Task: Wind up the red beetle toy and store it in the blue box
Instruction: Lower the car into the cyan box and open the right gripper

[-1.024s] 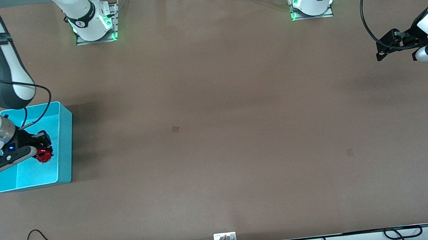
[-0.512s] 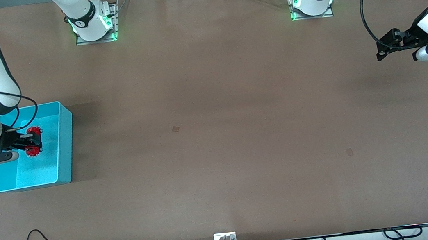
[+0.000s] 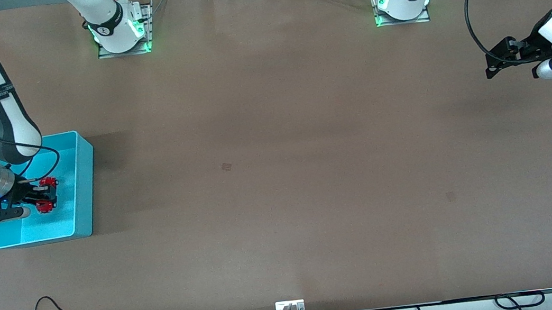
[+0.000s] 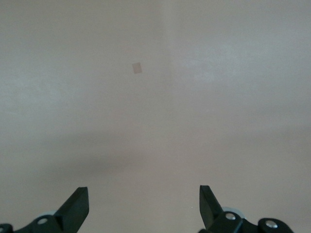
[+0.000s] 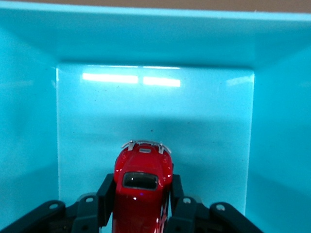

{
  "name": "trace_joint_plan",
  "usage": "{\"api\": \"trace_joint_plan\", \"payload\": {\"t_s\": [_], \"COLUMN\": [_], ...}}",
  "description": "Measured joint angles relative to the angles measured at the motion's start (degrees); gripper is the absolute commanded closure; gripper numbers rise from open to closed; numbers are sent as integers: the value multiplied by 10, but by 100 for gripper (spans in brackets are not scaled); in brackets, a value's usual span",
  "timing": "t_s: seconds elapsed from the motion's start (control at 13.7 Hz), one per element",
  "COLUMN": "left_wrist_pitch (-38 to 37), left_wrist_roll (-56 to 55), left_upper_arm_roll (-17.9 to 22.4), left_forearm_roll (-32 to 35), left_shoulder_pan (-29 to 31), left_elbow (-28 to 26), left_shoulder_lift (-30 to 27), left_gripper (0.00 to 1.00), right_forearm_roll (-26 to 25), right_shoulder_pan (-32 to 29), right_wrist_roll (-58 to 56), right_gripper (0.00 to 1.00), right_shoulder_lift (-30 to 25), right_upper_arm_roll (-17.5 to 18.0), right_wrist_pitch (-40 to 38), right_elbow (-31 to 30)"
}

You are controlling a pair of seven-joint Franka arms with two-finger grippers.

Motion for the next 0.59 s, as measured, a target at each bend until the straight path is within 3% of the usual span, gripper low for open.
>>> {"api": "trace_joint_plan", "payload": {"t_s": [0.59], "left_wrist_pitch": [0], "left_wrist_roll": [0], "left_upper_arm_roll": [-8], "left_forearm_roll": [1], "left_shoulder_pan": [0], "left_elbow": [0], "left_shoulder_lift": [0], "left_gripper": [0], "right_forearm_roll": [0], "right_shoulder_pan": [-8], "right_wrist_roll": [0], "right_gripper": [100], "right_shoulder_lift": [36], "right_upper_arm_roll": [0], "right_wrist_pitch": [10], "right_elbow": [-2]}}
